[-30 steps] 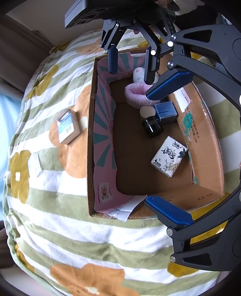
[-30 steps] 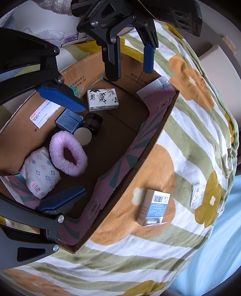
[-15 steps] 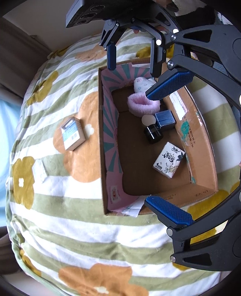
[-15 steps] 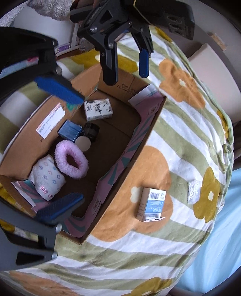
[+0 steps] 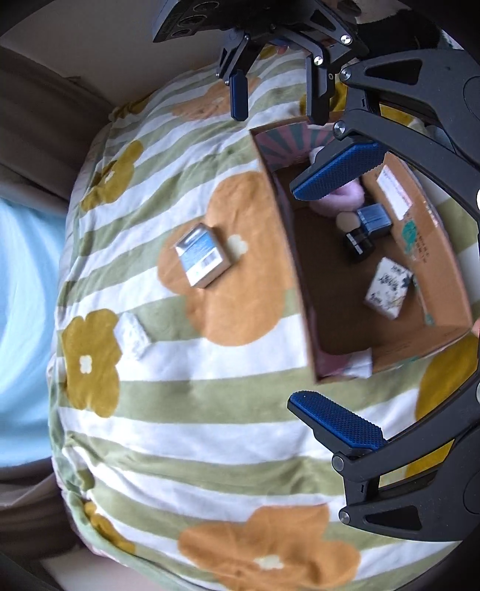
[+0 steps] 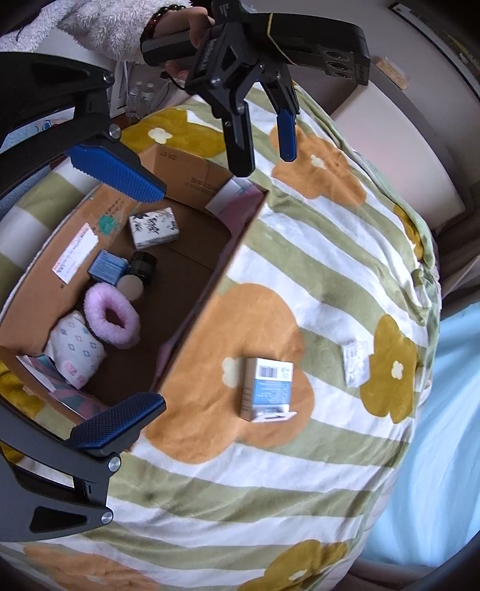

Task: Organize objects
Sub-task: 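Withdraw both tools toward the clear hook case and white-blue box, then grasp the clear hook case with the left tool while the right tool grasps the white-blue box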

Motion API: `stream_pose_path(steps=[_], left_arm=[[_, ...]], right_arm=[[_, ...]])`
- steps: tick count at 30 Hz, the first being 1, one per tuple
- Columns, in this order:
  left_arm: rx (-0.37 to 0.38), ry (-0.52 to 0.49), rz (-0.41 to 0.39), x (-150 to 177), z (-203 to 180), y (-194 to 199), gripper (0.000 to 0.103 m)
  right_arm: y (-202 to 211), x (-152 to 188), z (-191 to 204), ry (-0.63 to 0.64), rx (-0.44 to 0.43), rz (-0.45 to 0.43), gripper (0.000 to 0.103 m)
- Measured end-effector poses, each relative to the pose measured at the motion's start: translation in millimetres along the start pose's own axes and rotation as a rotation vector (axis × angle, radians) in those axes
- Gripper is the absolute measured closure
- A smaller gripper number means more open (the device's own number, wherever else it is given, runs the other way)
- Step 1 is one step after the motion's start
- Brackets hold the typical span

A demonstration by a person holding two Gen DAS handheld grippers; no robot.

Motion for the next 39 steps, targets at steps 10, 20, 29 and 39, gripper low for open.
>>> stream_pose_path(steps=[10, 20, 29, 39], left_arm=[[0.012, -0.111, 0.003, -87.3, 28.0, -35.8, 0.000], [0.069, -0.211, 0.060, -162.6, 63.3, -124.3, 0.000], [0.068, -0.272, 0.144, -191.0, 89.6, -212.3, 0.000], [0.071, -0.316, 0.187, -209.8, 90.7, -275.2, 0.010]], right_arm=[[-13.1, -48.7, -41.9, -0.073, 0.196, 0.001, 0.000], [-66.7, -89.6, -80.5, -0.157, 0.264, 0.076, 0.000], [-143.6, -92.8, -104.1, -0.204, 0.292, 0.236, 0.000], [-185.6, -78.2, -116.2, -0.251, 0.334, 0.370, 0.000]])
Point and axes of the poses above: each gripper's, at about its wrist camera, not at the fingertips, and y roughly against the way its jaws point, z to its left, x to its underside, the point moved 8 cm from there along -y, roughly the way its jaws point, and after that the axes turned 7 degrees about x, right-handed, at the moved point
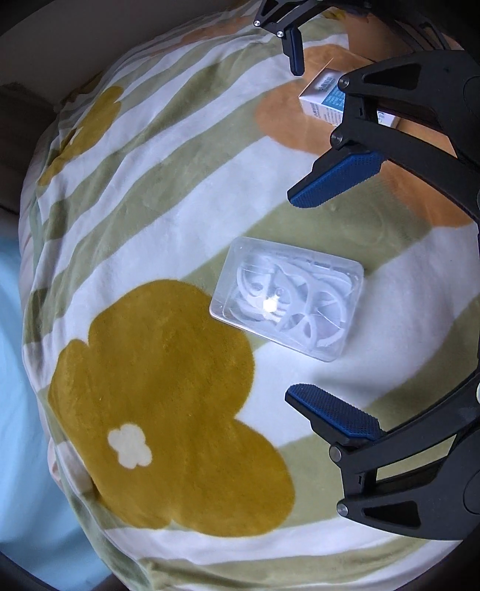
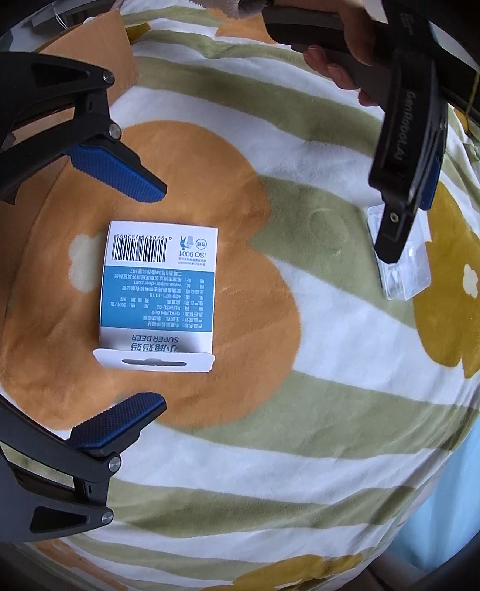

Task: Organize objects
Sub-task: 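Grasp the clear hook case with the left tool while the right tool grasps the white-blue box, then carry both items over the cardboard box and open both tools to drop them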

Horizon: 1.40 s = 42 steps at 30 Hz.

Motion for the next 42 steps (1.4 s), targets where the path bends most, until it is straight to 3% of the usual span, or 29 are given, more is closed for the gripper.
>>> stream_pose_path(steps=[4, 6, 8, 11, 25, 37, 42], left_arm=[[-0.009, -0.017, 0.019, -1.3, 2.5, -12.5, 0.022], [-0.017, -0.026, 0.031, -1.6, 4.2, -17.2, 0.028], [-0.027, -0.036, 0.032, -3.0, 5.3, -18.9, 0.044], [-0.021, -0.043, 0.031, -6.0, 5.2, -19.2, 0.051], [-0.024, -0.063, -0.005, -1.6, -5.4, 7.9, 0.052], [-0.046, -0.049, -0.096, 5.0, -30.8, 84.4, 0.052], [-0.069, -0.043, -0.130, 14.9, -50.1, 122.9, 0.052]], right_arm=[[-8.3, 0.0, -1.8, 0.011, 0.017, 0.017, 0.001], [-12.6, 0.2, -3.8, 0.002, 0.022, 0.032, 0.004], [-16.1, 0.9, -4.3, -0.011, 0.003, 0.046, 0.010], [-18.9, 2.9, -2.9, -0.023, -0.031, 0.064, 0.018], [0.9, 17.4, -10.2, -0.070, 0.004, 0.073, 0.018], [59.7, 31.8, -16.5, -0.117, 0.009, -0.012, 0.018], [91.4, 10.3, -11.5, -0.110, 0.020, -0.074, 0.018]])
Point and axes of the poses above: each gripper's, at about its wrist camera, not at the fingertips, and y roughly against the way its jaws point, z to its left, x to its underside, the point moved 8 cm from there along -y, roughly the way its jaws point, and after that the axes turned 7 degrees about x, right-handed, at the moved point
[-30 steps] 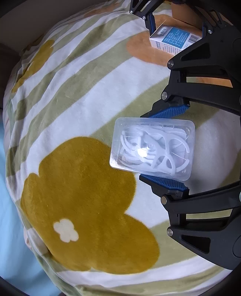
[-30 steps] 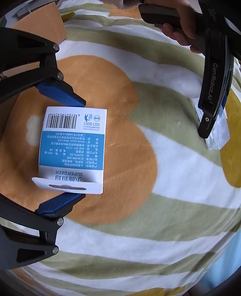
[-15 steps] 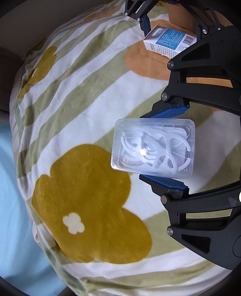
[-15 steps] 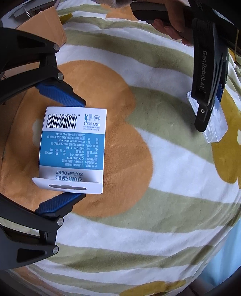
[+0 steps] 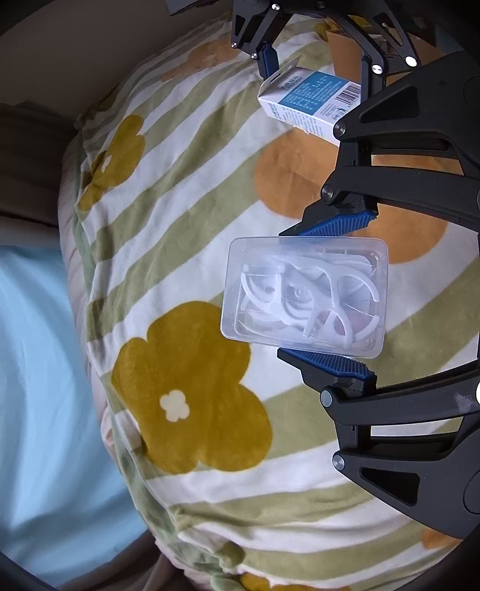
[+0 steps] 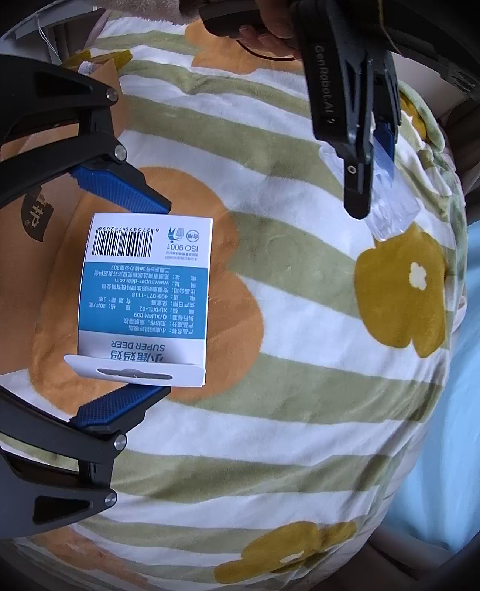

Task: Organize objects
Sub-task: 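Carry both items over the cardboard box and open both tools to drop them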

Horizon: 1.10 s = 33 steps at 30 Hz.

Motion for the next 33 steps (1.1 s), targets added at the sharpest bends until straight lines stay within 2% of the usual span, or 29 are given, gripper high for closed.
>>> stream_pose_path(steps=[4, 9, 20, 26, 29, 33], left_arm=[[-0.014, 0.021, -0.029, 8.7, -14.8, 37.1, 0.052], [-0.048, 0.038, -0.059, 28.9, -38.4, 80.7, 0.052], [-0.109, 0.163, -0.090, 112.1, -105.8, 155.2, 0.052], [-0.117, 0.273, -0.073, 168.4, -141.2, 162.0, 0.052], [-0.122, 0.318, -0.057, 195.8, -156.6, 154.8, 0.052], [-0.134, 0.344, -0.029, 225.9, -172.5, 137.0, 0.052]], right_arm=[[21.4, -10.3, 4.0, 0.012, -0.005, -0.045, 0.018], [58.6, 4.7, 8.1, 0.044, -0.007, -0.099, 0.018], [122.0, 62.8, -4.0, 0.021, -0.031, -0.157, 0.018], [131.5, 107.9, -11.4, -0.006, -0.043, -0.137, 0.018], [128.7, 129.5, -12.1, -0.003, -0.032, -0.121, 0.018], [114.6, 159.3, -13.3, -0.044, -0.065, -0.085, 0.018]])
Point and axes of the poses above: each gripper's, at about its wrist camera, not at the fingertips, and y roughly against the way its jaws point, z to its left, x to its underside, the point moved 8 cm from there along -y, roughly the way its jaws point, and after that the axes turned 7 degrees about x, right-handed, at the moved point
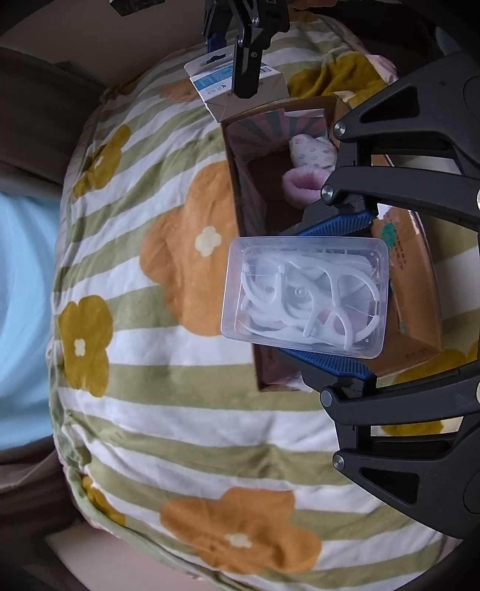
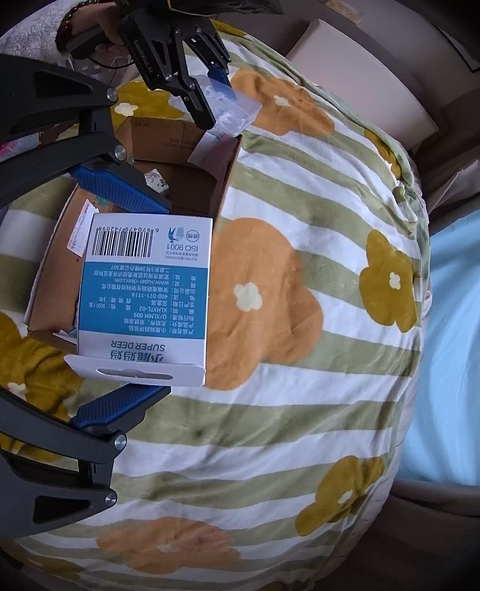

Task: Organize objects
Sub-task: 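Carry both items over the cardboard box and open both tools to drop them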

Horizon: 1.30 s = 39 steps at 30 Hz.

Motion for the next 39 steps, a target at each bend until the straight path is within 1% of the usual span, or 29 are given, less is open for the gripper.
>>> stream_pose_path(steps=[2, 5, 8, 13, 17, 22, 29, 31, 36, 37, 38, 39], left_arm=[[-0.012, 0.013, 0.008, 15.1, -2.0, -7.5, 0.052], [-0.024, 0.054, 0.021, 38.2, -2.9, -20.6, 0.052], [-0.016, 0.096, 0.027, 55.8, -3.0, -32.5, 0.052], [-0.015, 0.107, 0.036, 69.0, -5.0, -42.1, 0.052], [-0.016, 0.102, 0.038, 62.4, -3.3, -43.2, 0.052], [-0.024, 0.094, 0.015, 47.4, 0.6, -41.5, 0.052], [-0.034, 0.085, 0.012, 41.5, 5.8, -40.4, 0.052], [-0.035, 0.088, 0.014, 38.5, 6.8, -41.8, 0.052], [-0.048, 0.064, 0.011, 31.6, 7.2, -43.7, 0.052], [-0.053, 0.067, 0.015, 31.5, 8.6, -44.2, 0.051], [-0.058, 0.074, 0.018, 31.3, 10.4, -44.3, 0.048], [-0.054, 0.078, 0.021, 31.8, 11.1, -43.9, 0.041]], right_arm=[[-7.4, 14.2, 0.1, -0.023, -0.007, 0.009, 0.018], [-20.2, 35.7, 3.8, -0.035, 0.010, 0.026, 0.018], [-33.8, 53.9, 7.8, -0.076, -0.002, 0.040, 0.018], [-47.7, 73.0, 8.0, -0.126, 0.014, 0.049, 0.018], [-46.5, 69.5, 8.6, -0.128, 0.025, 0.033, 0.018], [-46.0, 60.4, 10.6, -0.122, 0.046, 0.020, 0.018], [-49.0, 54.7, 10.8, -0.135, 0.048, 0.023, 0.018], [-51.7, 52.2, 10.9, -0.131, 0.061, 0.027, 0.018], [-57.8, 44.9, 10.1, -0.149, 0.069, 0.028, 0.018], [-58.7, 43.6, 10.1, -0.150, 0.073, 0.031, 0.018], [-59.7, 42.7, 10.7, -0.146, 0.077, 0.036, 0.018], [-60.4, 42.4, 11.2, -0.142, 0.083, 0.040, 0.018]])
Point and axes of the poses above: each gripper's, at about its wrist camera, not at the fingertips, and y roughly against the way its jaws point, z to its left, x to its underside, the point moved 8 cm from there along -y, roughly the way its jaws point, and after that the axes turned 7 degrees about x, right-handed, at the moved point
